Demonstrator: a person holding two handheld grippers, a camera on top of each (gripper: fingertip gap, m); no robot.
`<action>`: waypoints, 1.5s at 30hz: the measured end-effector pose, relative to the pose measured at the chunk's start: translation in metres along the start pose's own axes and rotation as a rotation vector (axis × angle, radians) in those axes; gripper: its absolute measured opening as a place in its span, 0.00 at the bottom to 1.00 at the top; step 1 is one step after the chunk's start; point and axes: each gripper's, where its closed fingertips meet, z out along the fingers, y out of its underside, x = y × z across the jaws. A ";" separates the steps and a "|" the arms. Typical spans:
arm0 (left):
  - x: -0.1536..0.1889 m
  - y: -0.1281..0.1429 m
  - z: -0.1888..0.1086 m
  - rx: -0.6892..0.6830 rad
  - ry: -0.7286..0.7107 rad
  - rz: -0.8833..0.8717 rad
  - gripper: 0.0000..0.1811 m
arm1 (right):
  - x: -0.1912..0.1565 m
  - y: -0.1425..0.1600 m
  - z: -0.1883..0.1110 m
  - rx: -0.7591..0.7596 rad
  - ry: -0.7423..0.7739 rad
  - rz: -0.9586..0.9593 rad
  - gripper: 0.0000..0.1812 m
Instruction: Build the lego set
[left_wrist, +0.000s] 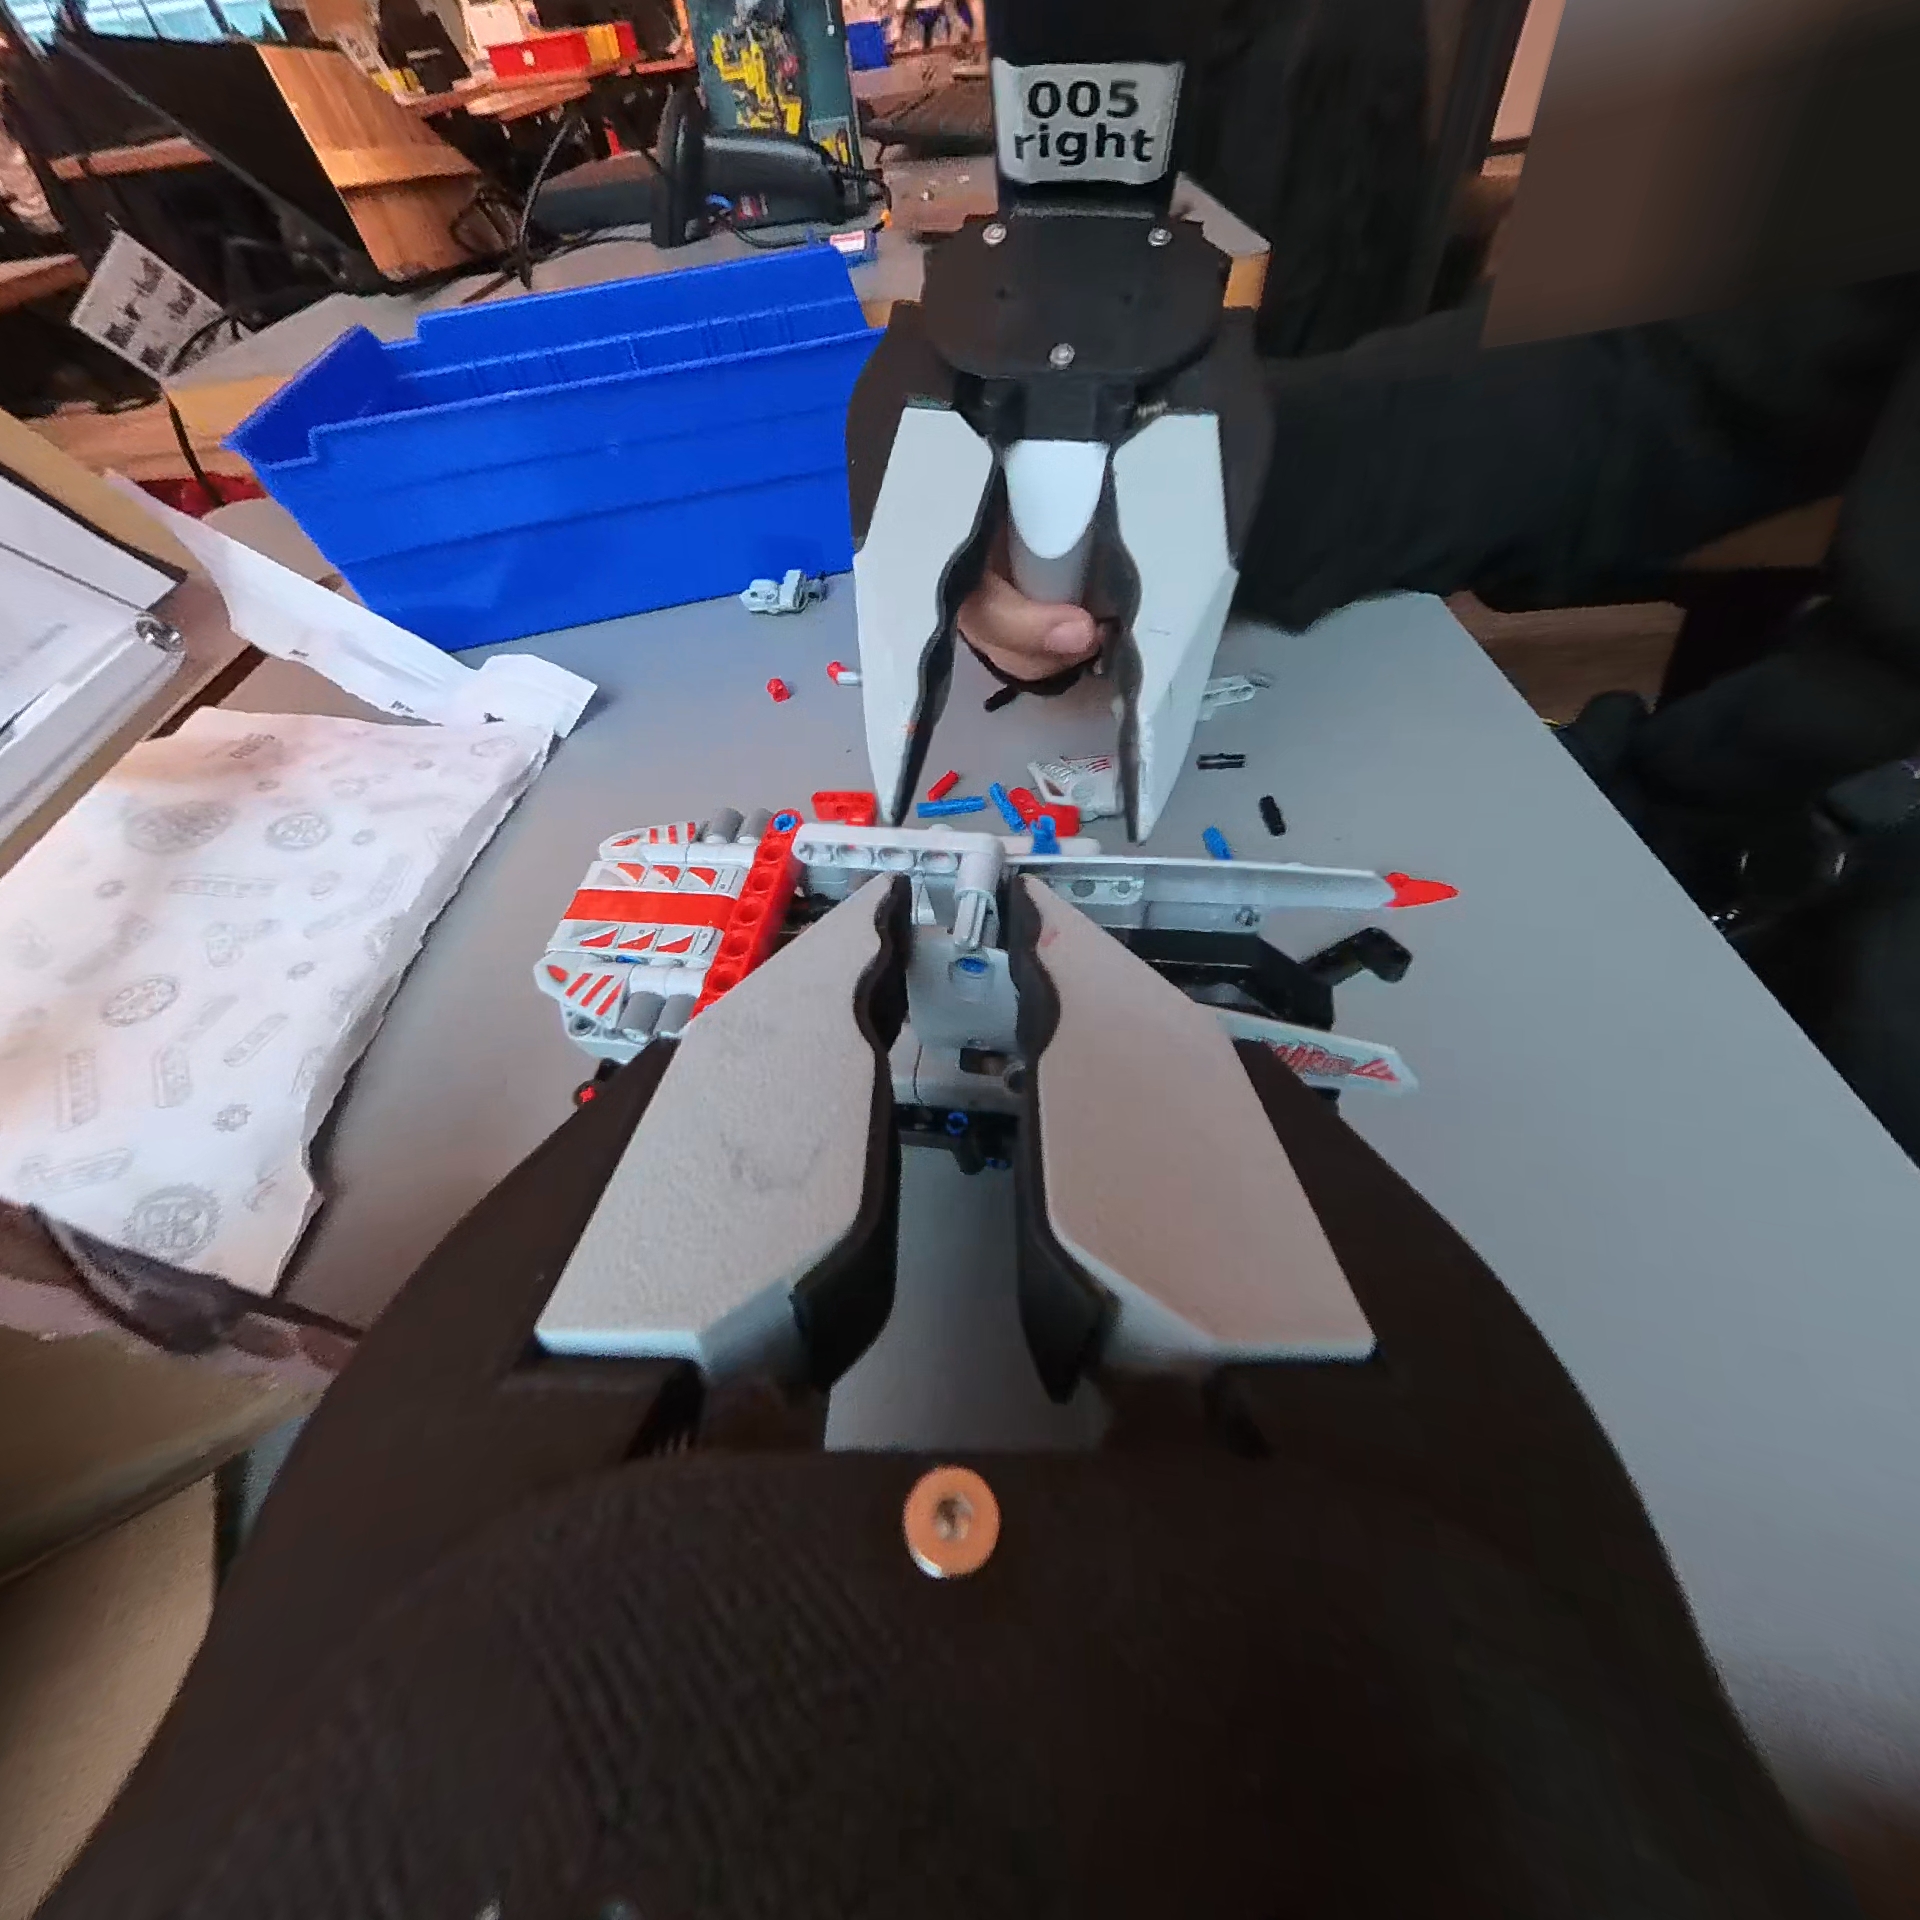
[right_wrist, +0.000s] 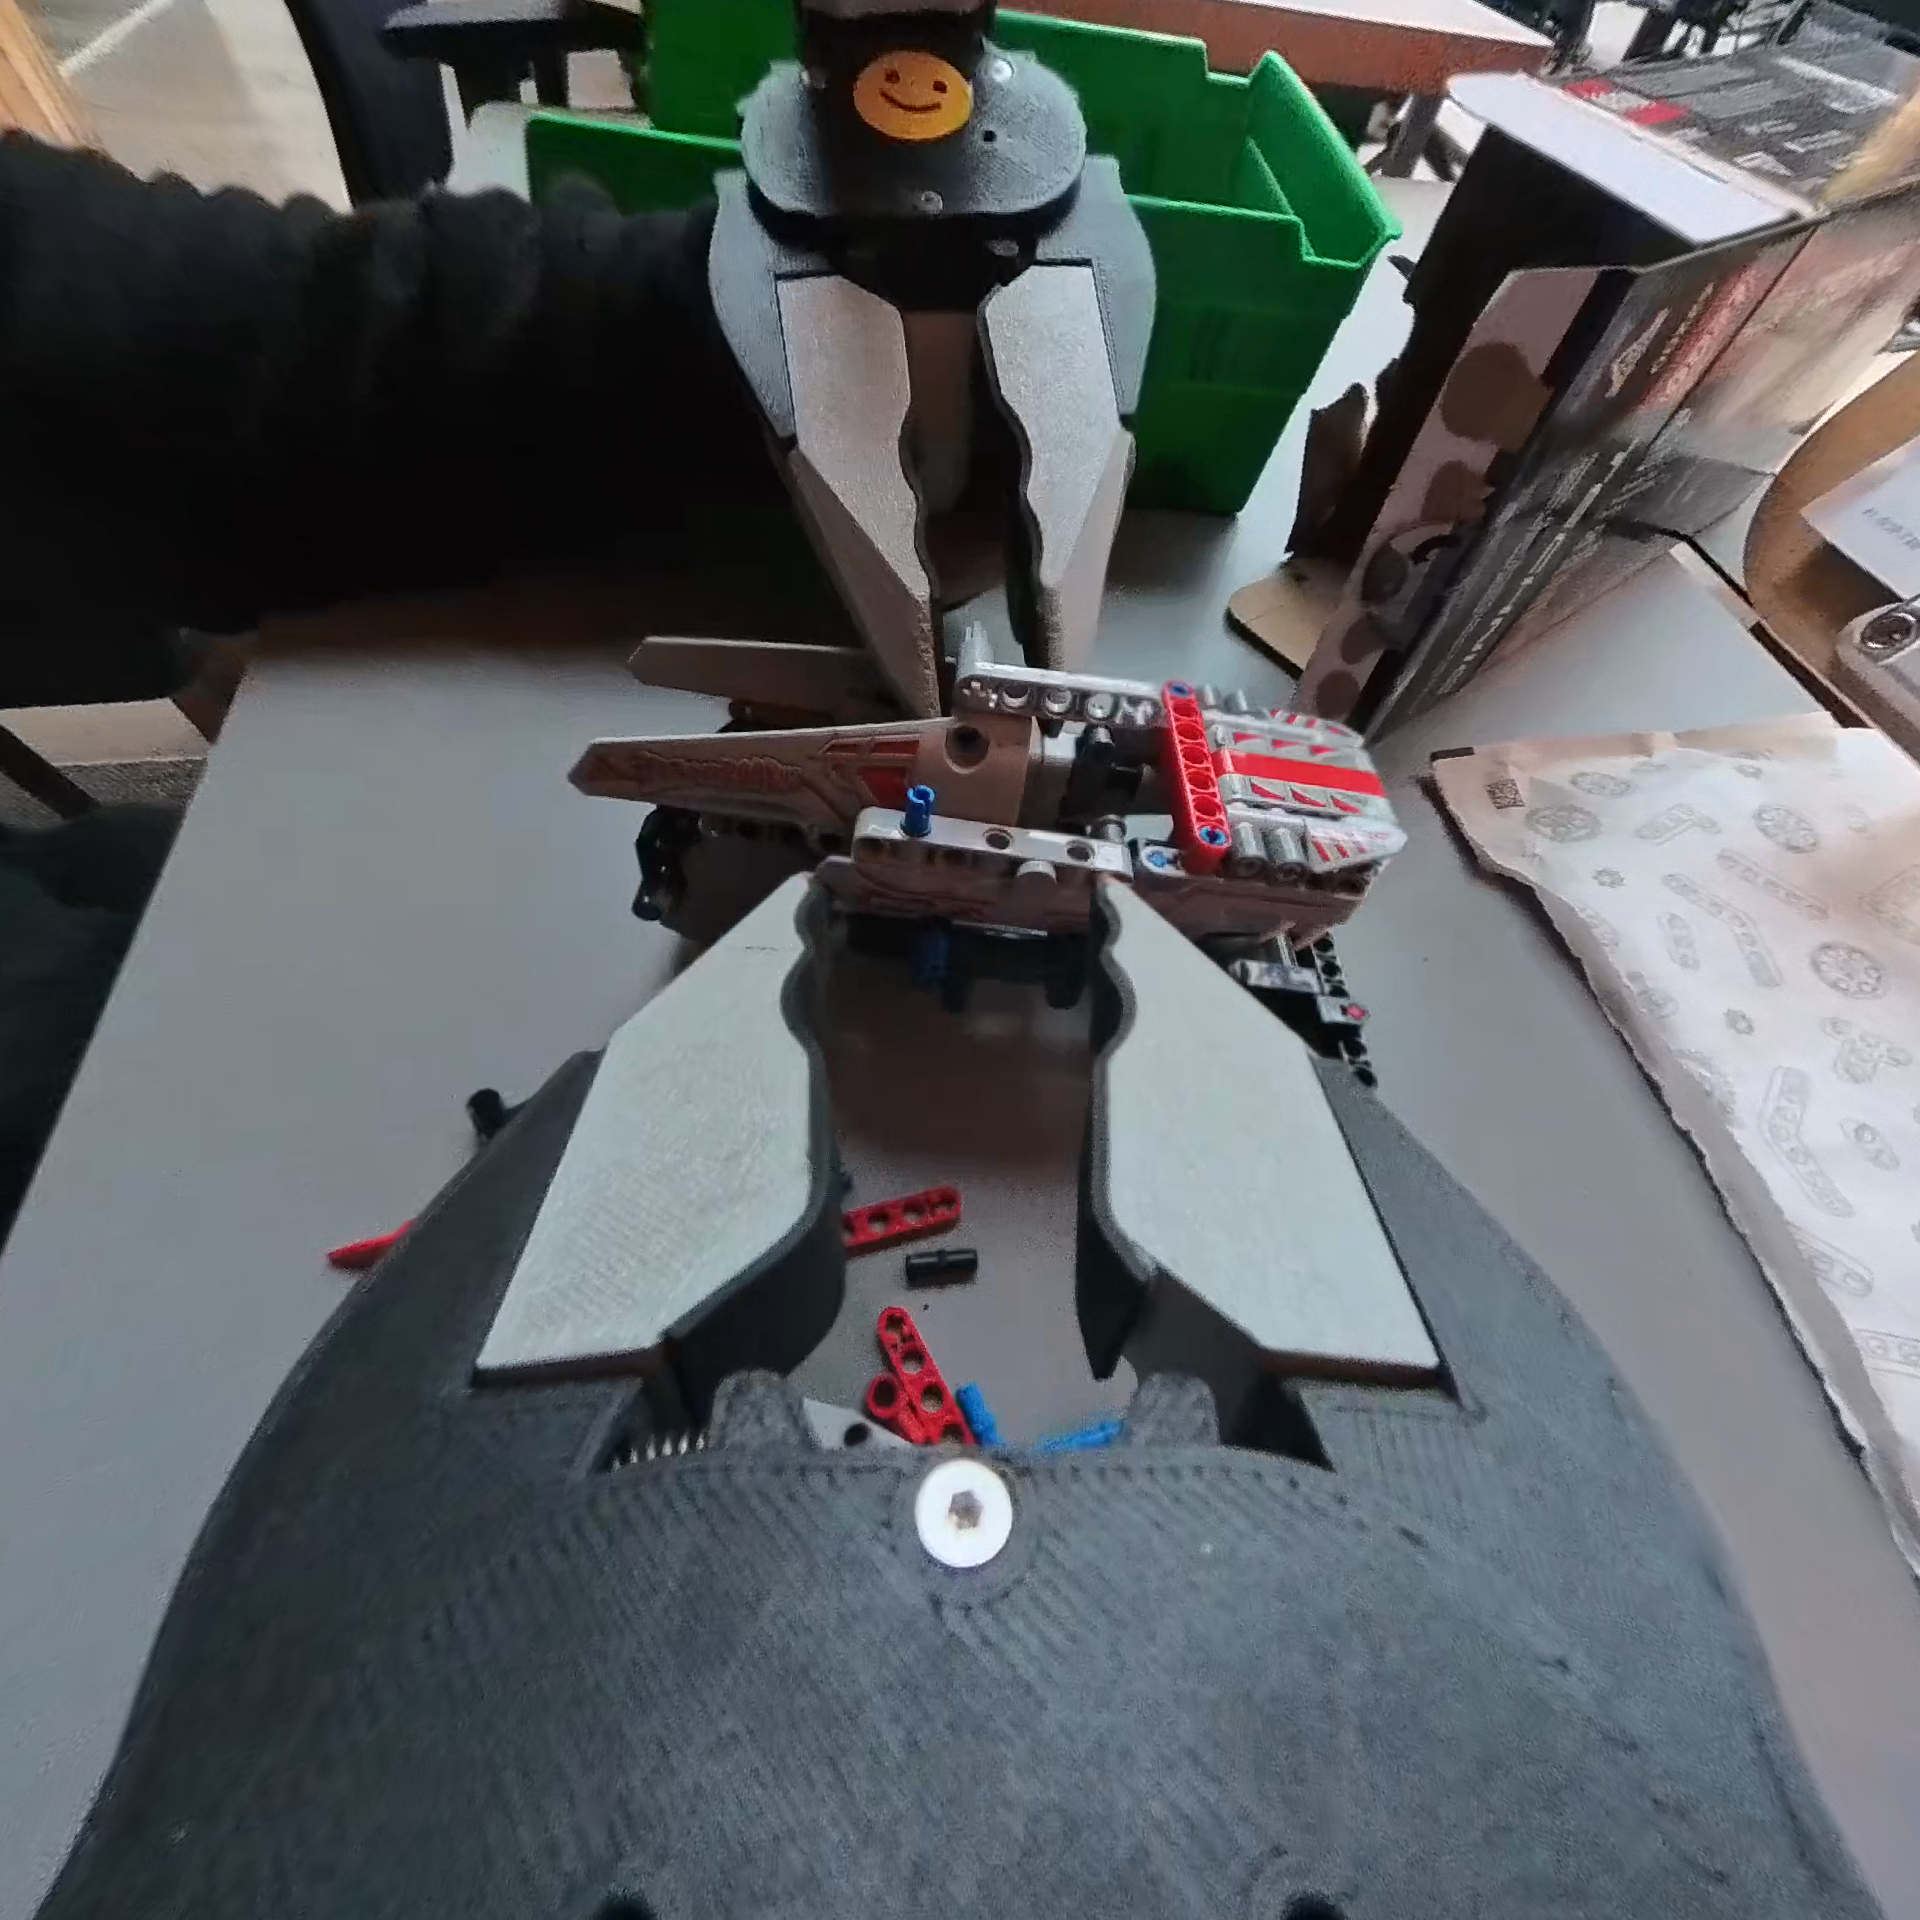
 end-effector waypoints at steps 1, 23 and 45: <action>0.001 -0.001 0.002 0.009 0.003 0.003 0.09 | -0.002 -0.003 0.000 0.020 -0.011 0.010 0.26; -0.005 -0.035 -0.022 0.018 -0.182 -0.069 0.17 | 0.014 0.014 0.002 -0.044 0.059 -0.002 0.29; -0.001 0.017 -0.020 -0.556 -0.386 -0.285 0.25 | 0.009 0.021 0.010 -0.021 0.014 0.108 0.23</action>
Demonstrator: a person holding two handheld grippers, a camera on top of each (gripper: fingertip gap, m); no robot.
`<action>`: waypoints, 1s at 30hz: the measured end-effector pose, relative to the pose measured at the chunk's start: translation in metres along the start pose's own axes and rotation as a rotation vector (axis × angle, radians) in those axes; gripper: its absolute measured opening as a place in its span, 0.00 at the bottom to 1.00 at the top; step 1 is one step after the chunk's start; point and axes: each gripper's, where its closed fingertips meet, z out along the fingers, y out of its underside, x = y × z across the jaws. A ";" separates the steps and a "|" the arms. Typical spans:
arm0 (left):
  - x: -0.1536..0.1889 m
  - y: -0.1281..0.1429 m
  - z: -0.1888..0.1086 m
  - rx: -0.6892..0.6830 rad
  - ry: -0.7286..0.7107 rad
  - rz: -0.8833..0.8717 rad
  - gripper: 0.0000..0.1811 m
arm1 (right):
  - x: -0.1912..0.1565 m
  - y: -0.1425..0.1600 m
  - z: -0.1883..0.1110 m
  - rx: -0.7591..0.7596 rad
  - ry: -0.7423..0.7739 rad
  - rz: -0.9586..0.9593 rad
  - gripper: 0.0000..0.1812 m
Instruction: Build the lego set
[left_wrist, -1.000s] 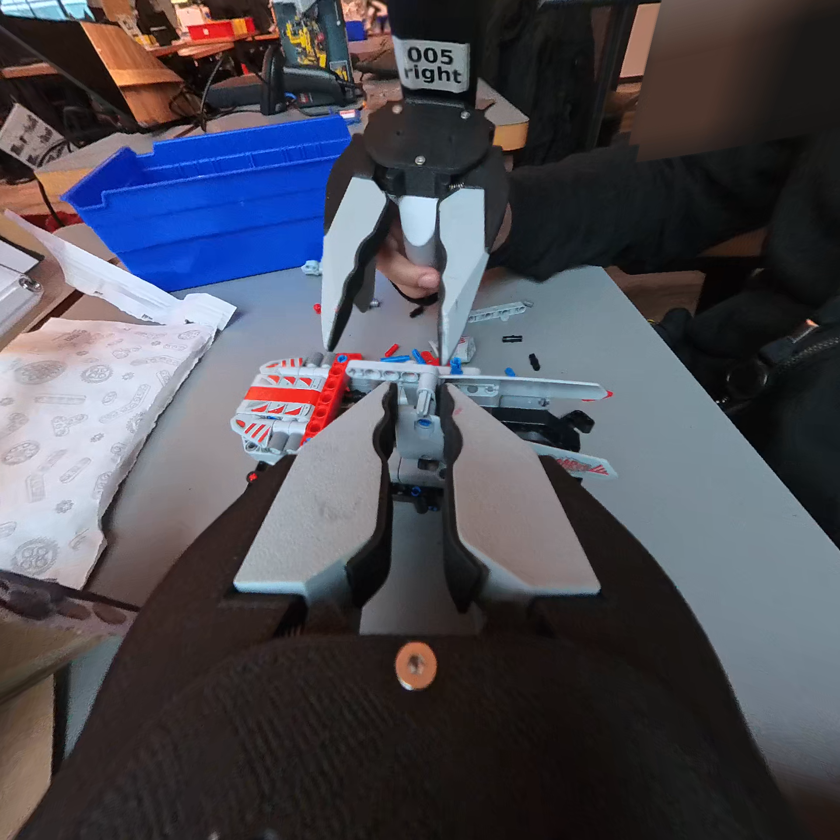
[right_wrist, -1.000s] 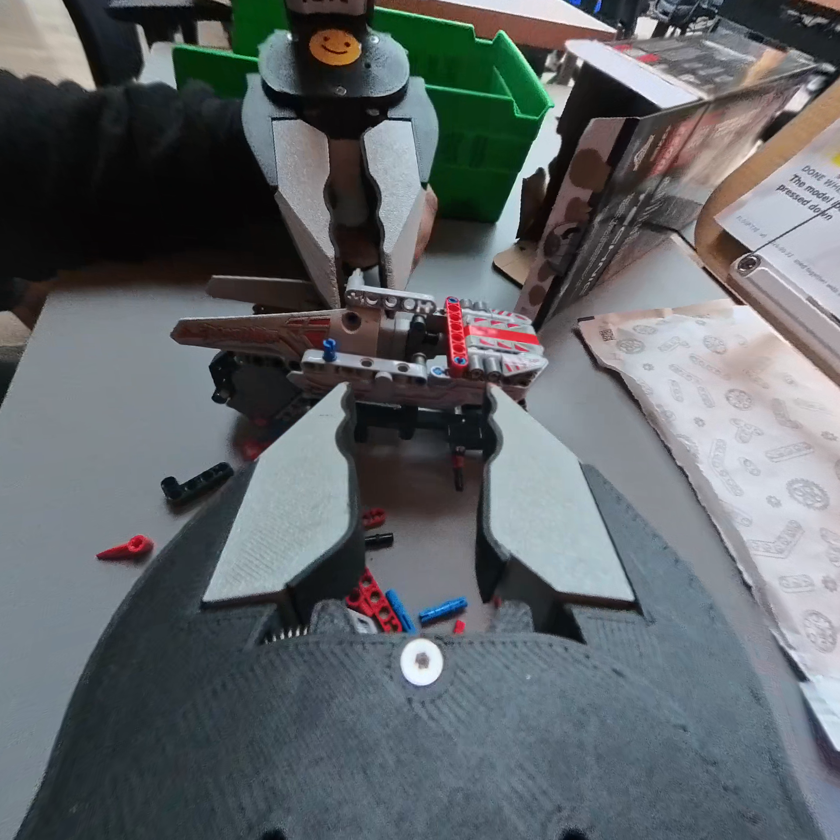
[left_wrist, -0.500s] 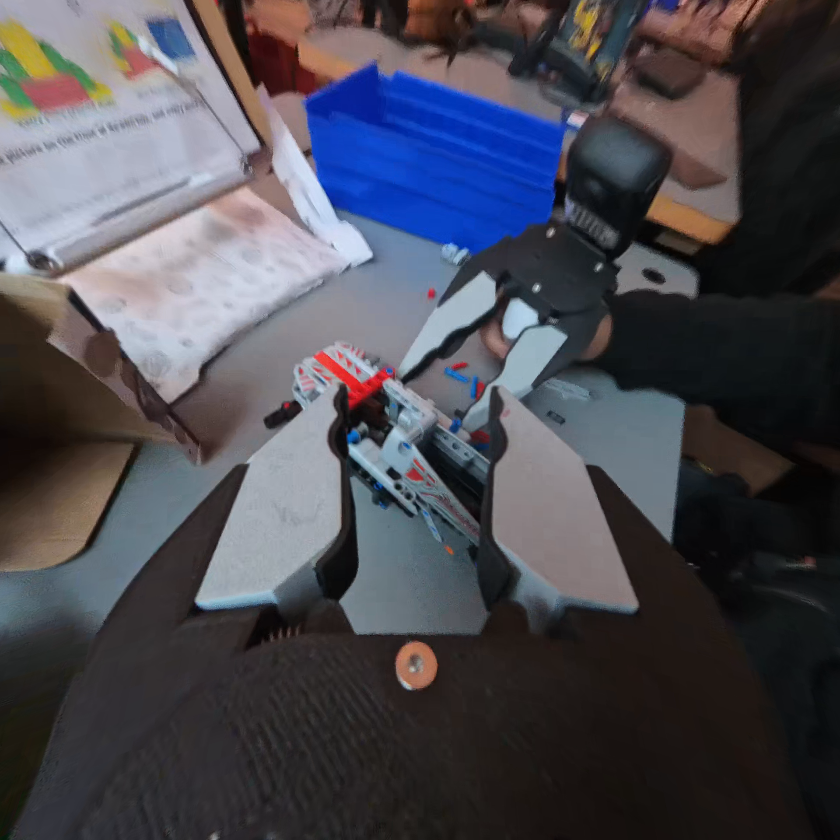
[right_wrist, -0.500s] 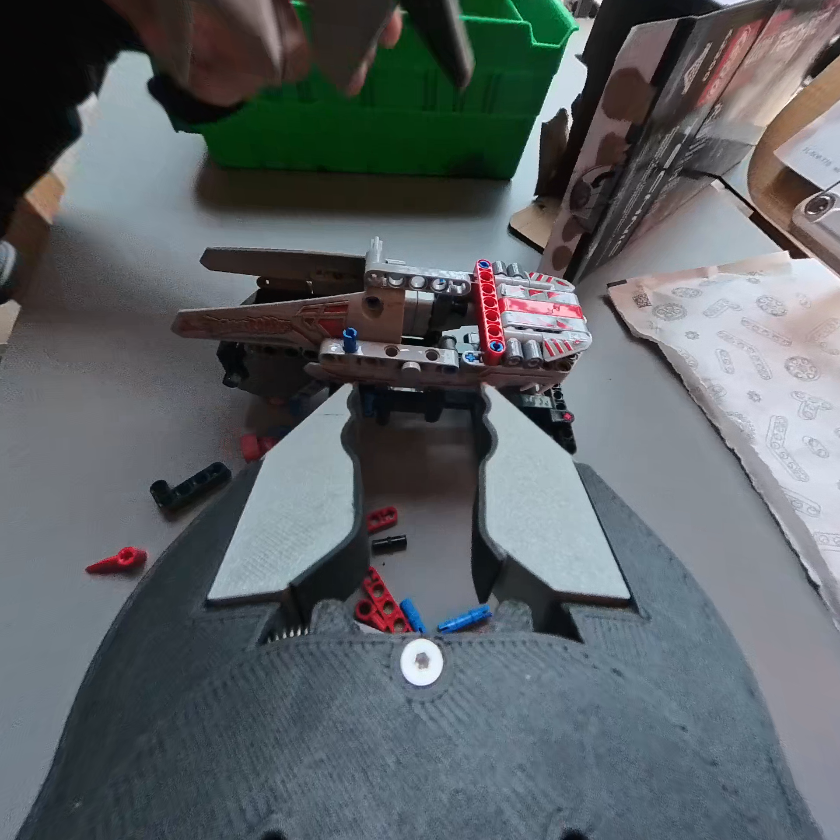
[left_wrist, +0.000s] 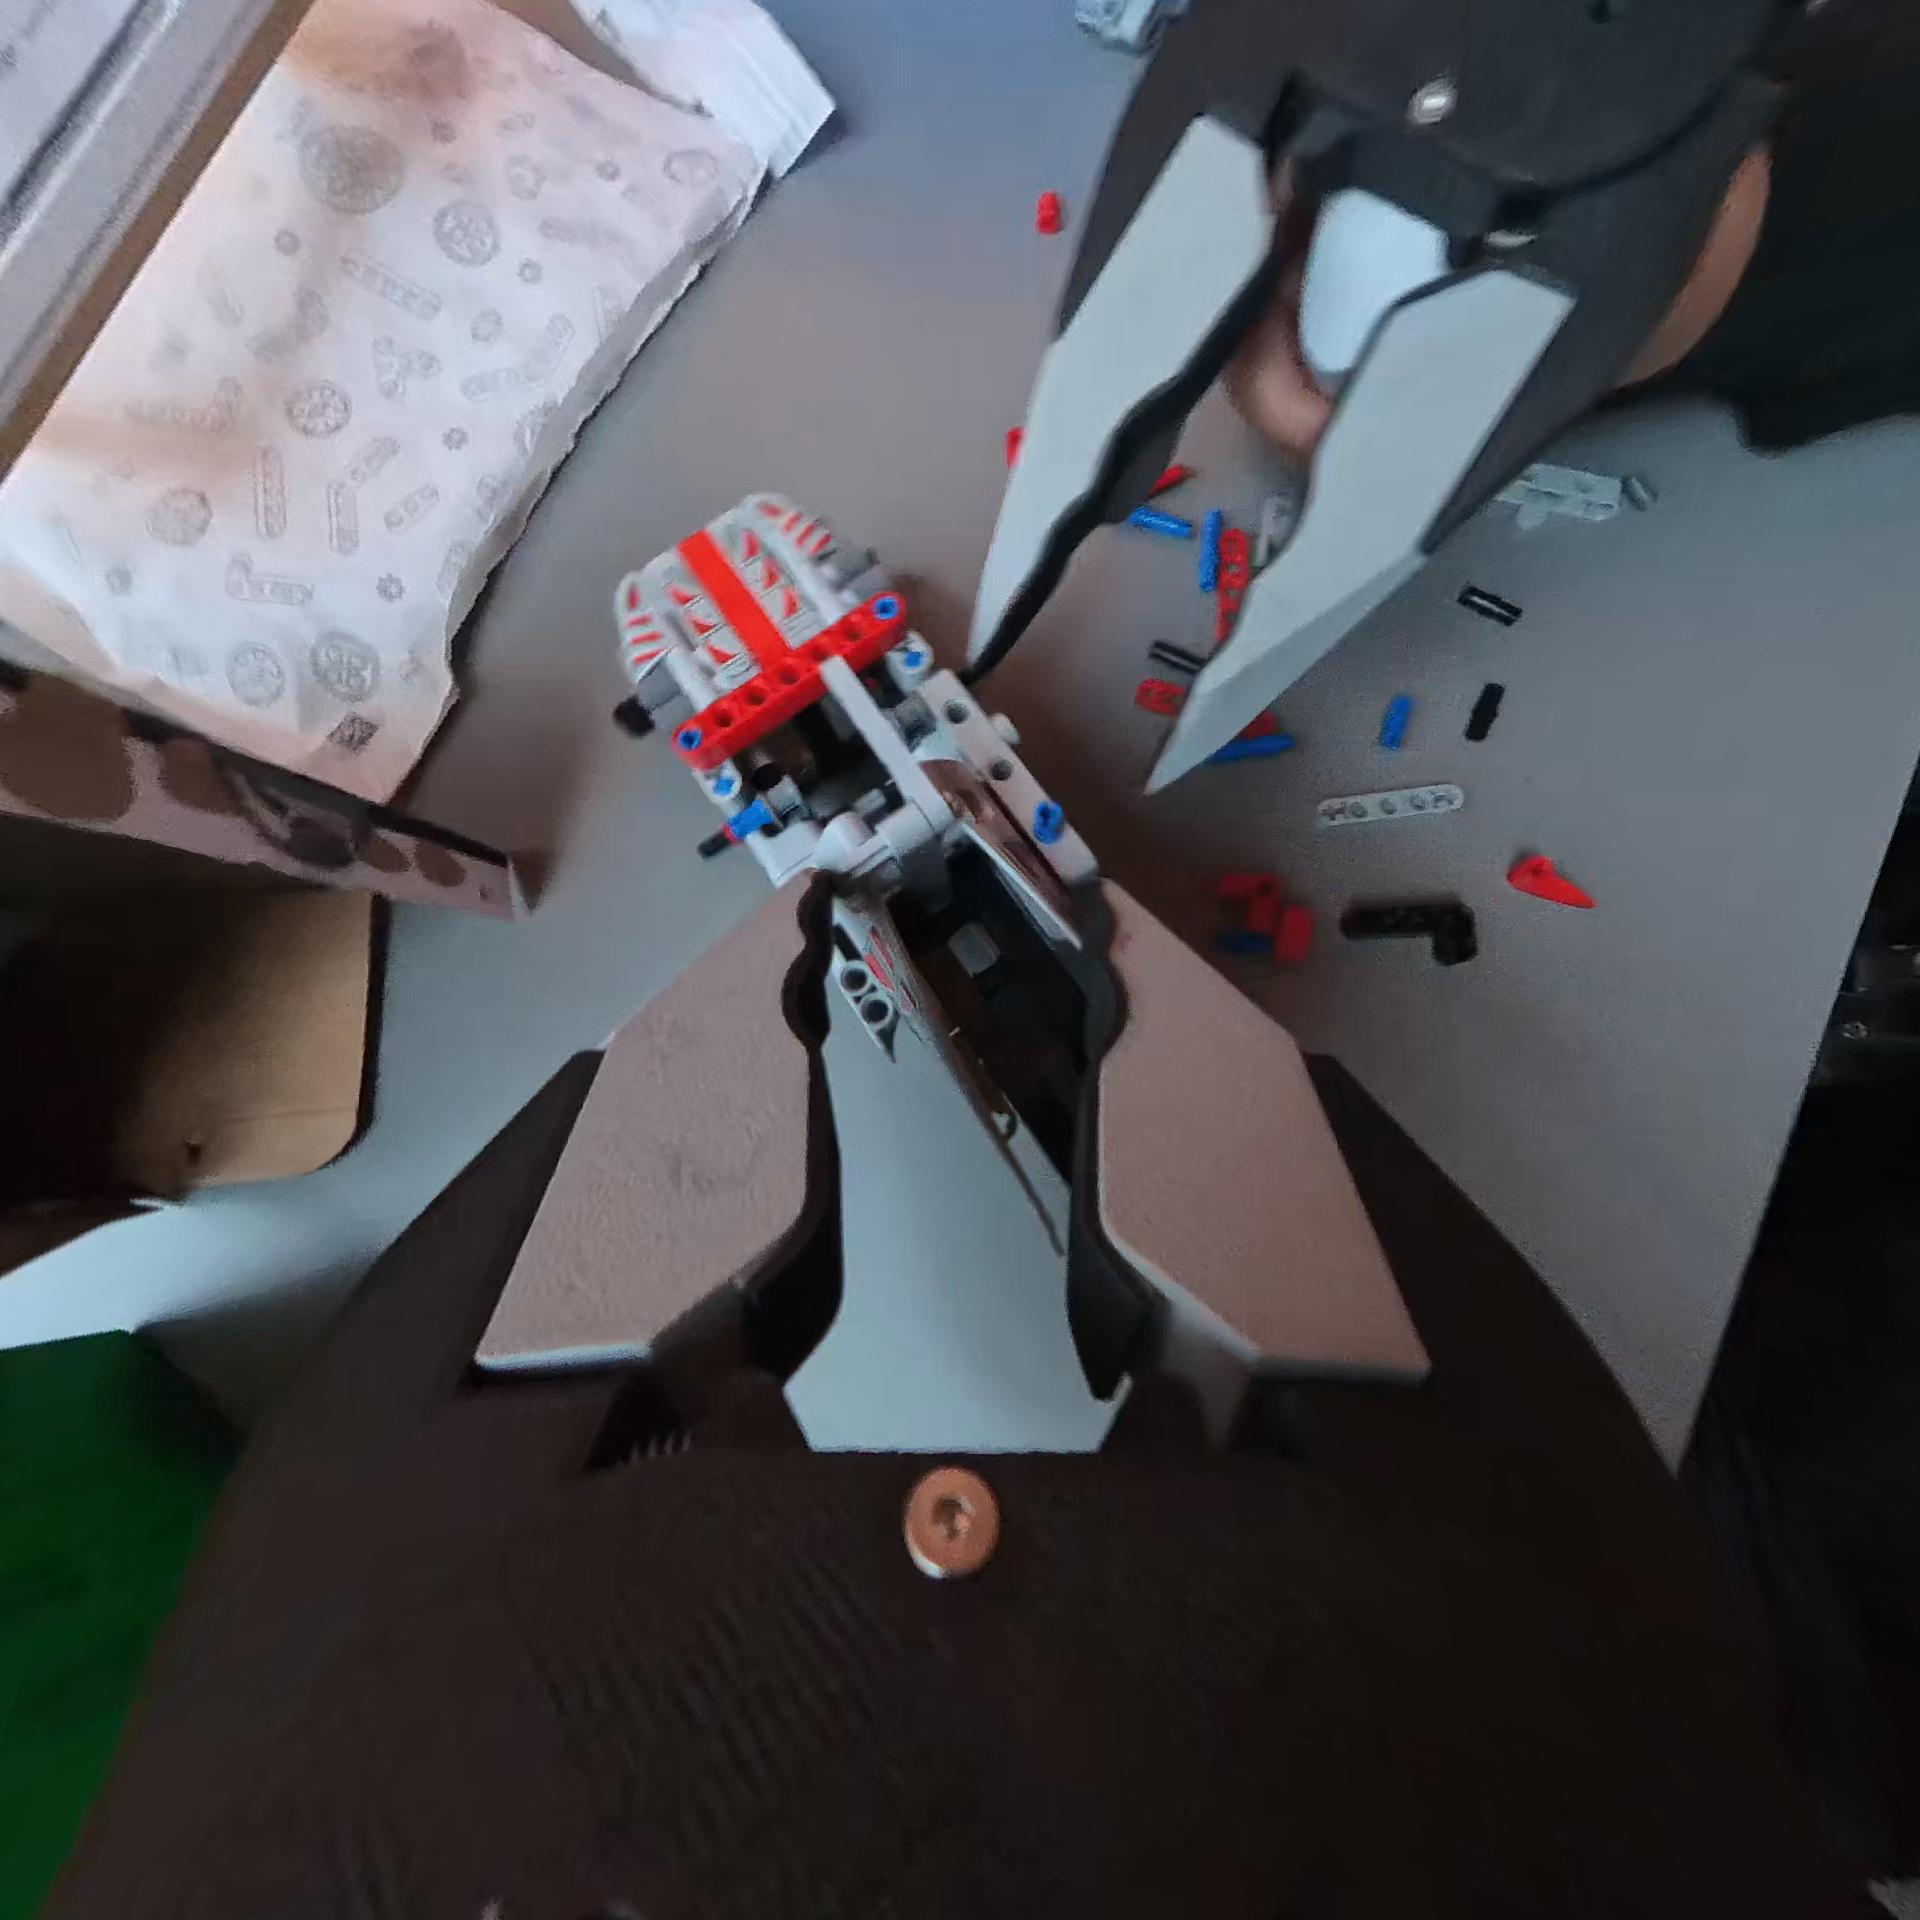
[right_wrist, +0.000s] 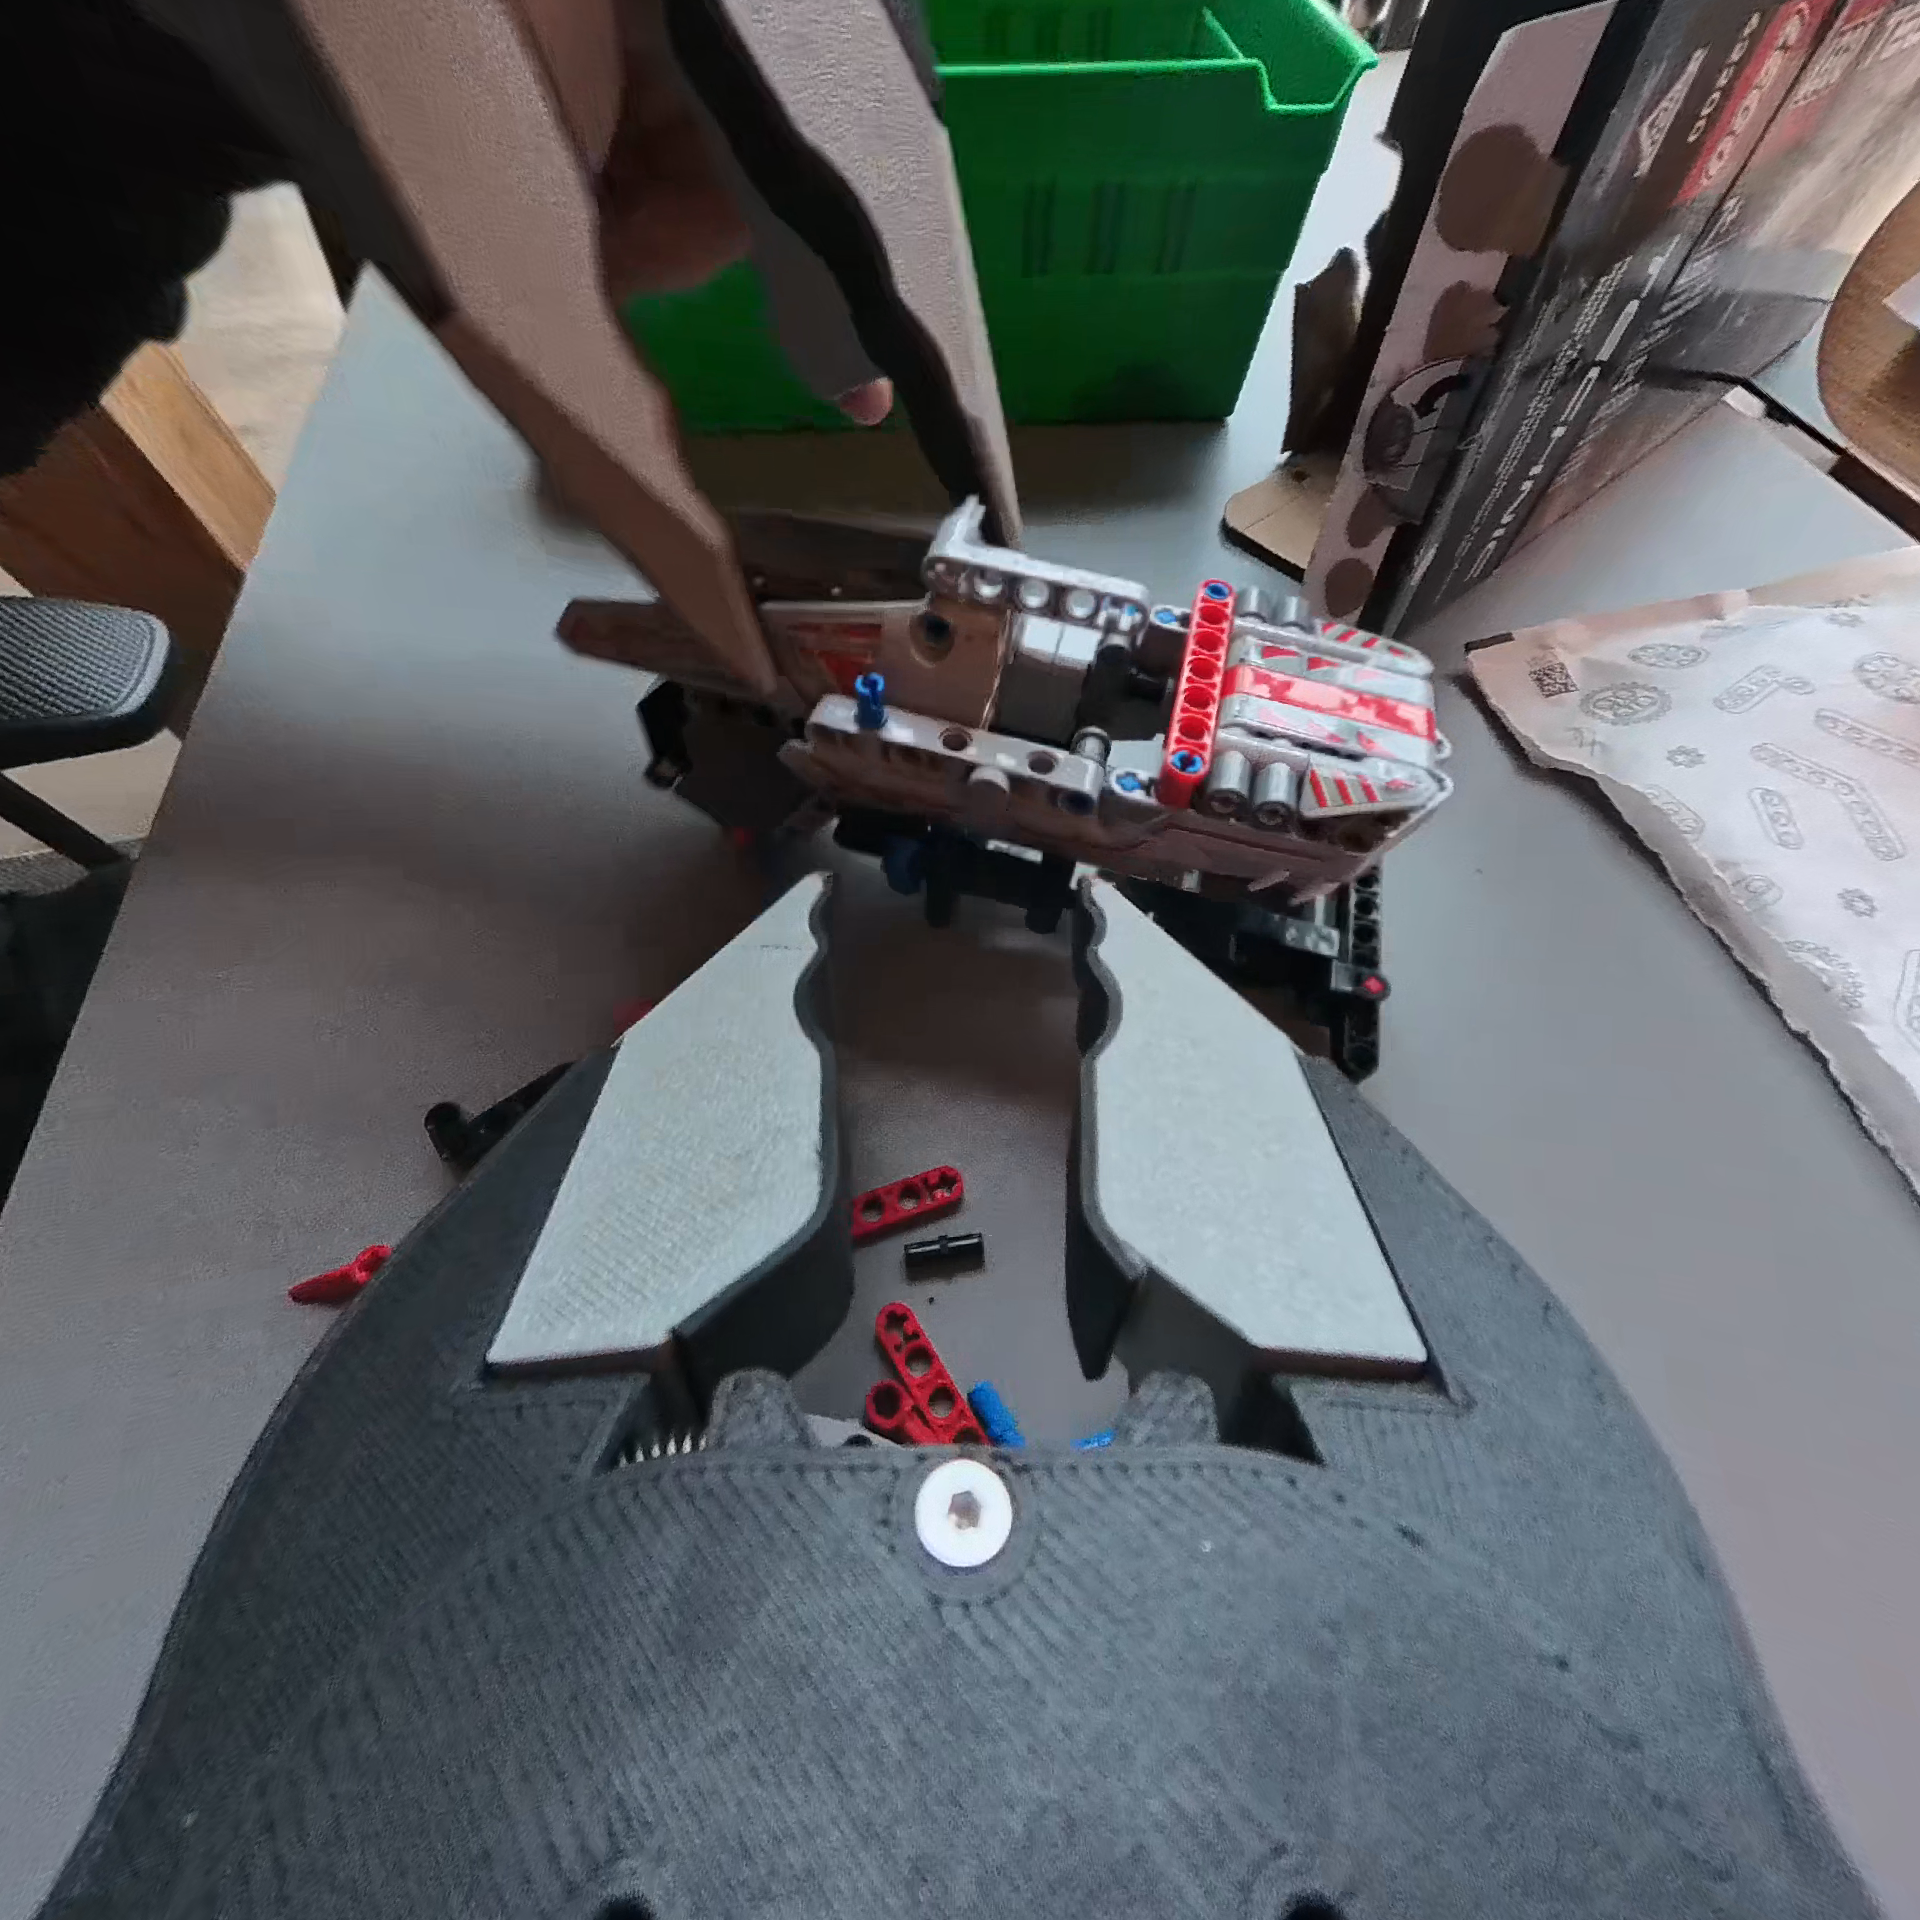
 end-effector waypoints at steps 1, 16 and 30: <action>-0.009 0.002 -0.002 -0.018 0.023 -0.047 0.23 | 0.001 0.000 -0.001 0.002 0.006 0.000 0.23; -0.042 0.032 0.001 -0.050 -0.131 -0.122 0.36 | 0.019 0.006 -0.007 -0.010 0.038 0.100 0.21; -0.032 0.008 0.021 0.293 -0.116 0.023 0.33 | 0.023 0.001 -0.007 0.025 0.063 0.081 0.17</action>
